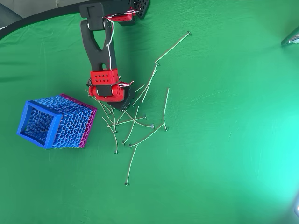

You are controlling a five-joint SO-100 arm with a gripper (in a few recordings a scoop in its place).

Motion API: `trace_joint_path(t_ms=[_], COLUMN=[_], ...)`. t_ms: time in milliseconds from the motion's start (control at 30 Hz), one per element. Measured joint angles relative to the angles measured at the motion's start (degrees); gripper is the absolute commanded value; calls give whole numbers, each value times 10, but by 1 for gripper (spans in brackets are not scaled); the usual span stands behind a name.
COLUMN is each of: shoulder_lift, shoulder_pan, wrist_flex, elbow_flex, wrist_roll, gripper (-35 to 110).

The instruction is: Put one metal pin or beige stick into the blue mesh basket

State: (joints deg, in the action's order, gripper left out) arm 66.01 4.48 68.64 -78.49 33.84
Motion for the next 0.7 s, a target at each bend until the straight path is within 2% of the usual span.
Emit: trace_joint_path(t_ms=[700], shoulder_lift=[-11], shoulder_pan=[8], wrist_flex=[-16], elbow_flex=[10], wrist_roll=[-12], gripper=[19])
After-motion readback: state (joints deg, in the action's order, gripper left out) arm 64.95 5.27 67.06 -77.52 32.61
